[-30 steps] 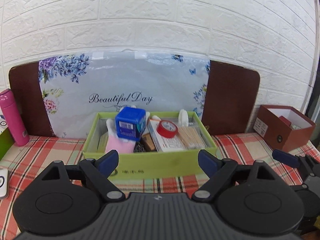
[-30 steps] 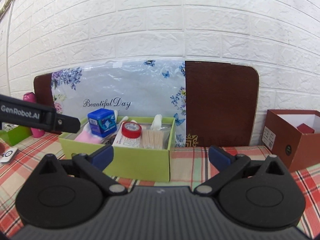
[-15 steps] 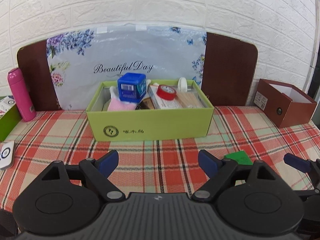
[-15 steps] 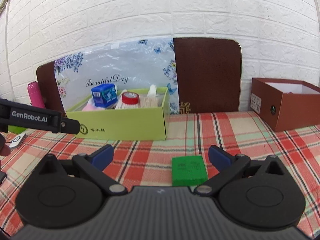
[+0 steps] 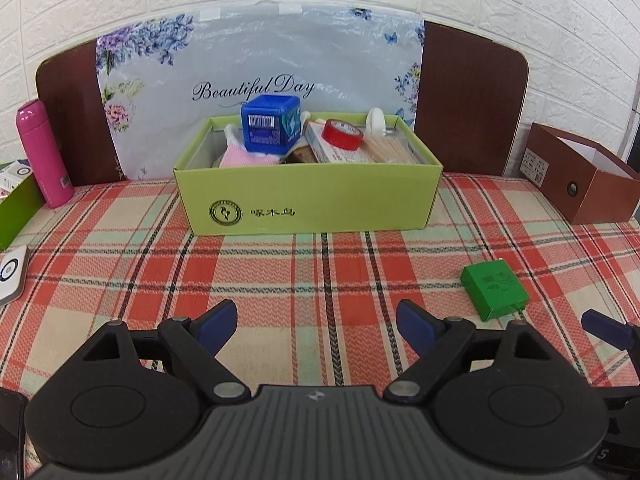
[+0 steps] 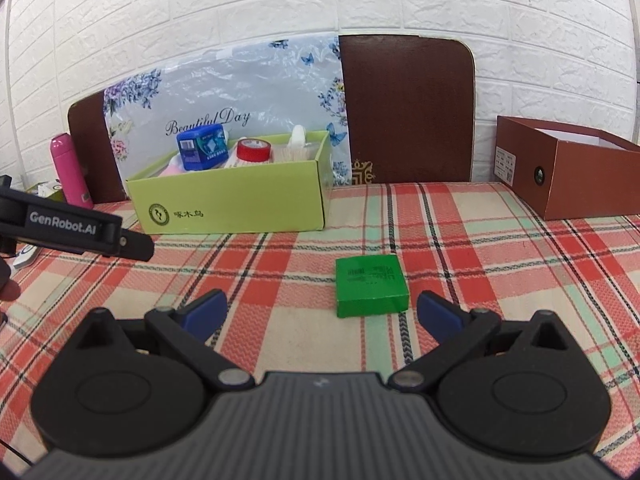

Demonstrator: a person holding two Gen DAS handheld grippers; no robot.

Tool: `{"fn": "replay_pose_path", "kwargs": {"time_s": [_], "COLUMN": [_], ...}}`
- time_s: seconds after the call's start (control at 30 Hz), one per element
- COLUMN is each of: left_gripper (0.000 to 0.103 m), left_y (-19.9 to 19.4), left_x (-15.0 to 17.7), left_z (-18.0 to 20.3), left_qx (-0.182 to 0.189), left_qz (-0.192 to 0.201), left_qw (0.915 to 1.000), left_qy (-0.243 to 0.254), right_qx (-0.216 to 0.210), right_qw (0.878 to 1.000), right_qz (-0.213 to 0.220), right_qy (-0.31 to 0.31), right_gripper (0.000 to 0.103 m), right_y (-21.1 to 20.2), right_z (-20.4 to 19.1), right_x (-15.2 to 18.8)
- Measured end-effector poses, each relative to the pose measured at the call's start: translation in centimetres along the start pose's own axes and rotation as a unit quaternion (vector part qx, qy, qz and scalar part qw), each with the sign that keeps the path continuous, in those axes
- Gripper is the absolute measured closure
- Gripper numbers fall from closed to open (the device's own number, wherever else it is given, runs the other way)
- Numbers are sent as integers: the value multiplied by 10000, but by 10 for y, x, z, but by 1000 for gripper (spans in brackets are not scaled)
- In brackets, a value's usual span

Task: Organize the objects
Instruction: 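Move the right tool toward the green square box on the table, then grasp the green square box with the left tool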

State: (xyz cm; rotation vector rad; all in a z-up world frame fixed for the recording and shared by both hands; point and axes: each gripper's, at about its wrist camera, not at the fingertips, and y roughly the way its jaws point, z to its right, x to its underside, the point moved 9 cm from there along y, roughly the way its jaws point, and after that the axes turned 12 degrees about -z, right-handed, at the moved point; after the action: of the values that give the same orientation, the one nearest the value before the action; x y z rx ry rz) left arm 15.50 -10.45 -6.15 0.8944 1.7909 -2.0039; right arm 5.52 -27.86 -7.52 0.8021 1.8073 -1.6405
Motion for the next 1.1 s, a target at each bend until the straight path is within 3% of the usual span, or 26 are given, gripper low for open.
{"fn": "replay_pose_path", "kwargs": {"time_s": [0.17, 0.3, 0.53, 0.63, 0.67, 0.7, 0.83, 0.93, 0.97, 1.0, 1.07, 1.1], "left_gripper": [13, 13, 13, 13, 13, 13, 13, 13, 13, 13, 13, 13], "left_y": [3, 7, 21, 21, 21, 20, 17, 14, 12, 10, 7, 8], "left_x": [6, 22, 61, 62, 61, 60, 55, 55, 54, 53, 49, 46], "left_z": [-8, -33, -81, -85, -85, -84, -78, -71, -68, -64, -52, -44], "left_qx": [68, -79, -192, -172, -158, -137, 20, 209, 303, 384, 587, 694], "left_qz": [-35, -122, -622, -626, -605, -579, -495, -467, -439, -412, -355, -339], "left_qw": [10000, 9999, 9965, 9962, 9964, 9967, 9978, 9980, 9981, 9981, 9976, 9970], "left_qy": [-4, -50, -519, -588, -579, -552, -443, -369, -310, -256, -103, -21], "right_qx": [127, 283, 510, 536, 538, 463, -658, -1173, -1156, -1037, -728, -643], "right_qw": [9998, 9991, 9964, 9957, 9959, 9964, 9924, 9689, 9638, 9628, 9679, 9706], "right_qz": [-119, -323, -679, -757, -723, -703, -698, -714, -626, -534, -396, -425], "right_qy": [-60, -68, 0, 85, 52, -37, -774, -2061, -2320, -2439, -2373, -2278], "right_gripper": [0, 0, 6, 22, 35, 42, 42, 43, 40, 25, 9, 9], "right_y": [17, 42, 91, 104, 106, 105, 95, 82, 76, 70, 61, 58], "right_z": [10, 23, 37, 37, 35, 29, -25, -82, -93, -98, -97, -94], "right_x": [1, -1, -3, -8, -11, -13, -4, 25, 31, 33, 33, 34]}}
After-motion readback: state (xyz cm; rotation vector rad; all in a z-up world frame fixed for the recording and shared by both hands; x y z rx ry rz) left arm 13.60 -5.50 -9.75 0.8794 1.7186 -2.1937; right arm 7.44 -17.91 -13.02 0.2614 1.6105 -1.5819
